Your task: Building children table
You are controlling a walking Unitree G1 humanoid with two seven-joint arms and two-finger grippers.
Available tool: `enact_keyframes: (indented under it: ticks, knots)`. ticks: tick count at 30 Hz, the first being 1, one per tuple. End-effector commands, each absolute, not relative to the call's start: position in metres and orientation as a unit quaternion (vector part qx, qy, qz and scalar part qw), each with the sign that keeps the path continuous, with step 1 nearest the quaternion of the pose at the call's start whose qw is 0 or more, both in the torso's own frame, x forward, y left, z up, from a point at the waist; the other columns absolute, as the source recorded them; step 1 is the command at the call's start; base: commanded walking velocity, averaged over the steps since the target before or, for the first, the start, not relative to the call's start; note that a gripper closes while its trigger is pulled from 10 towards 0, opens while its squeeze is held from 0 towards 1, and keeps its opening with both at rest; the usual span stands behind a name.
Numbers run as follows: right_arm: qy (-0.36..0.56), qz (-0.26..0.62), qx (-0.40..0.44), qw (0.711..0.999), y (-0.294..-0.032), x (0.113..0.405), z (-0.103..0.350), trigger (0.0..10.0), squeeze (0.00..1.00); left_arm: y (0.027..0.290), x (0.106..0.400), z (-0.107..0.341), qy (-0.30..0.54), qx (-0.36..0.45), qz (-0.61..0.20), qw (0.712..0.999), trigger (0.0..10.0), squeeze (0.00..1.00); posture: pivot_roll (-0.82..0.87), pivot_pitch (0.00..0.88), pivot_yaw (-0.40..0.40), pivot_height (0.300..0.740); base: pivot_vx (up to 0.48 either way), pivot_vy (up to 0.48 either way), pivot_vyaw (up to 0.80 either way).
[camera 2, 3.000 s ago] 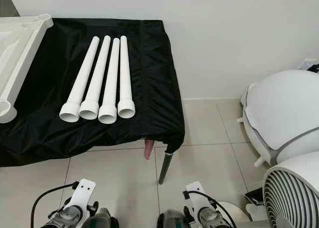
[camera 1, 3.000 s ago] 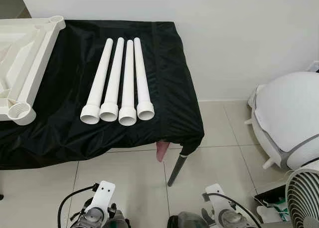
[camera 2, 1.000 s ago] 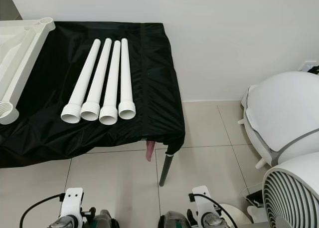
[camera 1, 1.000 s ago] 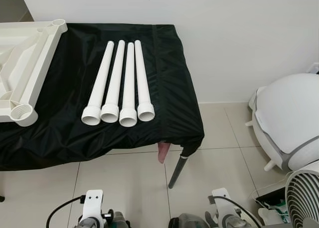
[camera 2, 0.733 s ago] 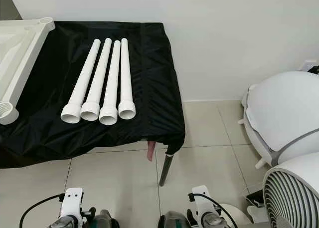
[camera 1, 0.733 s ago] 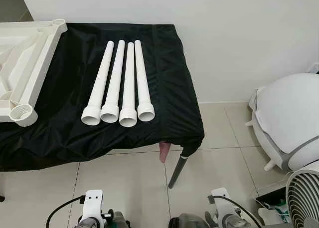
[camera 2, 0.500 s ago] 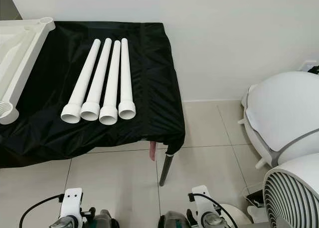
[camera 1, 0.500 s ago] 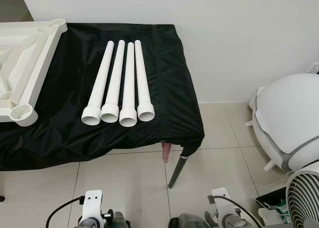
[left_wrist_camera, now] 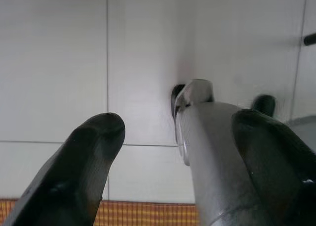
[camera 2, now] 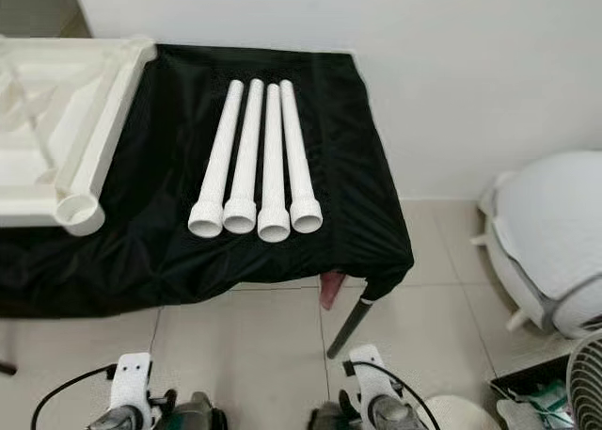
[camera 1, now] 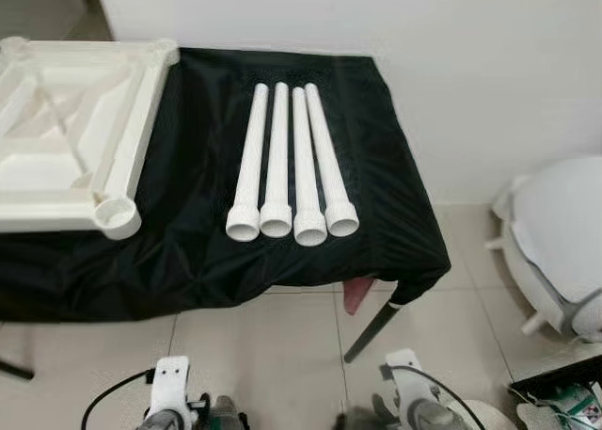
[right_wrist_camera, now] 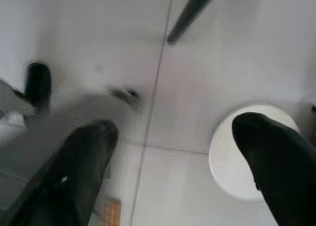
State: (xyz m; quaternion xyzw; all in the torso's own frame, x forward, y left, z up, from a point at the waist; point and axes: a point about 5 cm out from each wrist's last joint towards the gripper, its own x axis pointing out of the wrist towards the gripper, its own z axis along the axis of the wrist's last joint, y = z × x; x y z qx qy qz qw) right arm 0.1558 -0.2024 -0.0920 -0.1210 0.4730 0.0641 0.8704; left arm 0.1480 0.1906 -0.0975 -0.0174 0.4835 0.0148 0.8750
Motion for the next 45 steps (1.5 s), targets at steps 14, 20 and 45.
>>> enact_keyframes:
  ticks: [14, 20, 45]
  knots:
    - [0.484, 0.071, -0.122, 0.864, -0.2010, 0.1501, -0.0948, 10.0, 0.00, 0.1914, 0.1335, -0.1029, 0.507, -0.016, 0.012, 0.862, 10.0, 0.00, 0.05, 0.000, -0.025, 0.740, 0.000, 0.170, 0.00]
    - [0.484, 0.070, -0.122, 0.864, -0.2026, 0.1496, -0.0947, 10.0, 0.00, 0.1915, 0.1350, -0.1024, 0.505, -0.016, 0.012, 0.863, 10.0, 0.00, 0.06, 0.000, -0.026, 0.740, 0.000, 0.000, 0.00]
    - [0.486, 0.073, -0.121, 0.862, -0.1987, 0.1494, -0.0955, 10.0, 0.00, 0.1920, 0.1407, -0.1005, 0.503, 0.006, -0.002, 0.864, 10.0, 0.00, 0.07, 0.000, -0.034, 0.740, 0.000, -0.227, 0.00]
